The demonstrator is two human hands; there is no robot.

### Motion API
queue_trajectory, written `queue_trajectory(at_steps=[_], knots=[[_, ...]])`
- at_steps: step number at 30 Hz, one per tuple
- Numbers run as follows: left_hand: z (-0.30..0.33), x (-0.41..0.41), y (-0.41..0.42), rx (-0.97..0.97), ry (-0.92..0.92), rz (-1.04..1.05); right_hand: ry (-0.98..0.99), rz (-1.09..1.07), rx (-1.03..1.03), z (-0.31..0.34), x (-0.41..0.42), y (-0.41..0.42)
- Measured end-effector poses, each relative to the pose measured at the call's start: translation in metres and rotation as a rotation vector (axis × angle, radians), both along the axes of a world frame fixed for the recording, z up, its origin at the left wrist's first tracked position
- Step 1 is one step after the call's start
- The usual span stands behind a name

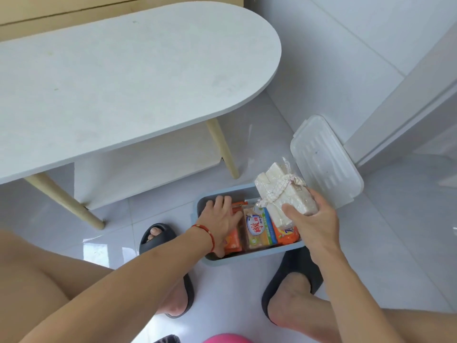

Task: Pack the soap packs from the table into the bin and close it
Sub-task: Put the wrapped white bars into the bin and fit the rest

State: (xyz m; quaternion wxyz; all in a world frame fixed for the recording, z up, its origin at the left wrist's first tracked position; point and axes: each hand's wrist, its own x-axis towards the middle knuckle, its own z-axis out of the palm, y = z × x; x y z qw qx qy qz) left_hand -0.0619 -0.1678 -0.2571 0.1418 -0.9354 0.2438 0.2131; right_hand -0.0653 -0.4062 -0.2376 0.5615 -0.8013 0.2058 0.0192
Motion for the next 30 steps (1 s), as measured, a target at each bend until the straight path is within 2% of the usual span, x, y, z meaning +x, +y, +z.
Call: queue_trajectory(at_steps=[4,8,14,16,19,20,23,27,30], knots=[[0.022,0.016,0.003,-0.094,0.018,0.124,-0.043,-0.074,0.037,0.006,0.005,-0.011],[0.054,0.029,0.026,-0.248,0.23,0.158,-0.074,-0.132,0.064,0.012,0.007,-0.016],[0.097,0.051,0.031,-0.64,0.133,0.341,-0.1,-0.184,0.098,0.015,0.005,-0.021],[0.093,0.046,0.024,-0.578,0.183,0.299,-0.076,-0.194,0.111,0.014,0.005,-0.018],[0.052,0.021,0.018,-0.271,0.212,0.224,-0.058,-0.187,0.138,0.013,0.001,-0.014],[0.038,0.009,0.016,-0.223,0.246,0.278,-0.06,-0.182,0.146,0.012,0.0,-0.014],[0.0,-0.017,0.005,-0.23,0.28,0.468,-0.045,-0.15,0.171,0.011,-0.004,-0.007],[-0.02,-0.026,-0.023,-0.242,0.196,0.55,-0.022,-0.102,0.18,0.01,-0.01,0.001],[-0.024,-0.02,-0.03,-0.183,0.159,0.518,-0.001,-0.087,0.172,0.007,-0.013,0.003]])
